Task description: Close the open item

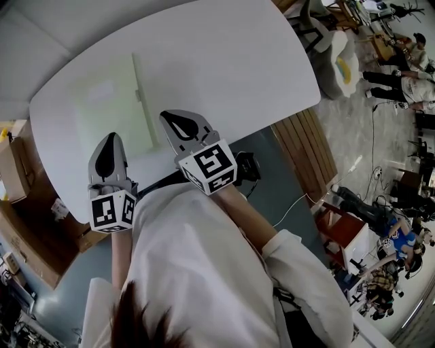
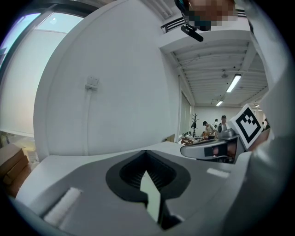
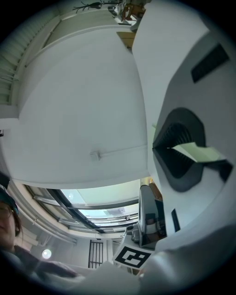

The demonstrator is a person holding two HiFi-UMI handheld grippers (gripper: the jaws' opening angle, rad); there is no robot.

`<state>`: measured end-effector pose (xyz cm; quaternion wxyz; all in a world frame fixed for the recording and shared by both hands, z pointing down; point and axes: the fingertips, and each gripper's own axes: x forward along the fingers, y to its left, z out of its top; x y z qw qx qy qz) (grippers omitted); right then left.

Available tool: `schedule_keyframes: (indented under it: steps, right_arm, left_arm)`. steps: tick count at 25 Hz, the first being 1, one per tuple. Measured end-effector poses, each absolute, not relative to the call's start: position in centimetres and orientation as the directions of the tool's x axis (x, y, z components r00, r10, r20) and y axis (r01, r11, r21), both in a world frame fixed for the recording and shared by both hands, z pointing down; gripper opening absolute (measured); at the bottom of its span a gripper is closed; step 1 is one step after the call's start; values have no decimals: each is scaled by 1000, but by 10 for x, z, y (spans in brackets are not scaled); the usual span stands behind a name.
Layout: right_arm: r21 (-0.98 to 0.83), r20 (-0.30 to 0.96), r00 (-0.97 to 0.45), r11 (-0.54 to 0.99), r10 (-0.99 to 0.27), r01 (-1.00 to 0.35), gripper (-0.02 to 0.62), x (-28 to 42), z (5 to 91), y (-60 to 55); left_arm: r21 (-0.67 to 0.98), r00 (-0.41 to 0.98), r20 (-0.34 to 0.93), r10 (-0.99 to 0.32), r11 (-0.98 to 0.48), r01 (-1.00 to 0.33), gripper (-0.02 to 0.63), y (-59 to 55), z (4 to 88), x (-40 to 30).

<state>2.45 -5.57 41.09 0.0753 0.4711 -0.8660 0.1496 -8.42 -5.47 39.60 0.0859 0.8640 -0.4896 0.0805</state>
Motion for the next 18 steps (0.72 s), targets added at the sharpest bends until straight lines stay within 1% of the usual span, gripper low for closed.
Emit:
schedule_keyframes:
  steps: [6, 10, 14, 18]
  right_arm:
    - [-196, 259, -545, 509, -797, -838, 4, 24, 402, -46]
    - [-208, 285, -547, 506, -787, -837, 4, 20, 399, -42]
    - [-188, 315, -555, 523, -770, -831, 5, 10, 396, -34]
    - [-183, 312, -554, 523, -772, -832, 5, 6, 393, -30]
  left_arm:
    - [46, 496, 193, -846, -498, -866, 8, -46, 379, -93]
    - [111, 466, 210, -859, -453, -885, 8, -43, 375, -108]
    - [119, 485, 190, -853, -470, -874, 8, -41, 358, -104]
    - [144, 485, 171, -858, -465, -873, 8, -41, 349, -97]
